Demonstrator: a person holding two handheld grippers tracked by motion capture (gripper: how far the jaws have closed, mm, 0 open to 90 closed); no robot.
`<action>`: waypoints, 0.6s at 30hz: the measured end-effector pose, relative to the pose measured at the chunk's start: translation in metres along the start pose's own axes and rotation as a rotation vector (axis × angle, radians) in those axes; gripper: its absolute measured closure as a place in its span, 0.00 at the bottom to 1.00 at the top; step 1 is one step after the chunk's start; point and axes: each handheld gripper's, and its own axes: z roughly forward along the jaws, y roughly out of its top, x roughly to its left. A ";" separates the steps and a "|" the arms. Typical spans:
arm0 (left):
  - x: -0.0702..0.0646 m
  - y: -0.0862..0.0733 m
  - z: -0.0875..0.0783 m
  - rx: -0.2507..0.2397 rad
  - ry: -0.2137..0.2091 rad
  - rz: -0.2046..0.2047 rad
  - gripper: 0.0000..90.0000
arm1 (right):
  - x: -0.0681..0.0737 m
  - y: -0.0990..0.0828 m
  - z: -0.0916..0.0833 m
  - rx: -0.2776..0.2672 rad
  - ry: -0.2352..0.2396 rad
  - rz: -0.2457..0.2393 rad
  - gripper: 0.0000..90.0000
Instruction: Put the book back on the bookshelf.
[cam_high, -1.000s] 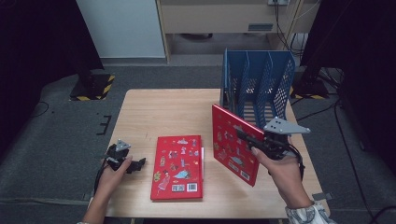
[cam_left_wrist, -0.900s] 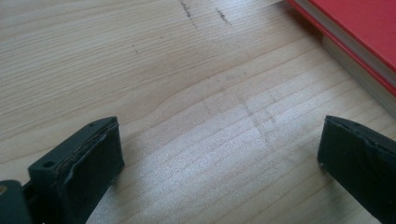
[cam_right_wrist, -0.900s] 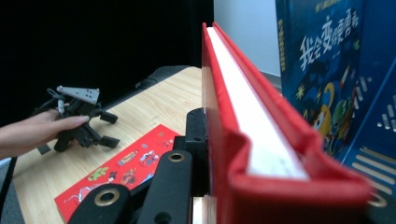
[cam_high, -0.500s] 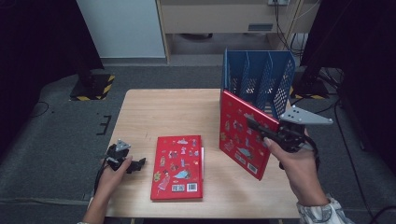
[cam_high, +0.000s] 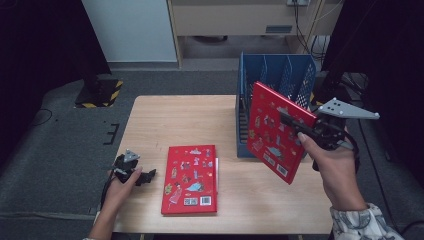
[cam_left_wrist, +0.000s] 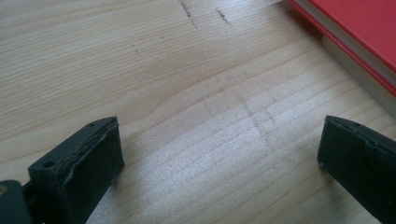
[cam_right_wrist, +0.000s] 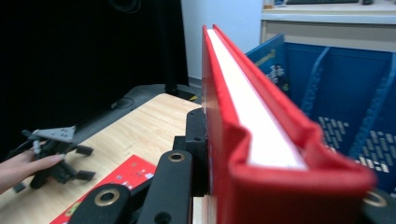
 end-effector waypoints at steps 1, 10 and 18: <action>0.000 0.000 0.000 0.000 0.000 0.000 0.00 | -0.003 0.001 0.001 -0.002 -0.008 0.007 0.88; 0.000 0.000 0.000 0.000 0.000 0.003 0.00 | -0.018 0.013 0.010 -0.011 -0.076 0.029 0.88; 0.000 0.000 0.000 0.000 0.000 0.003 0.00 | -0.029 0.020 0.027 0.007 -0.154 0.016 0.88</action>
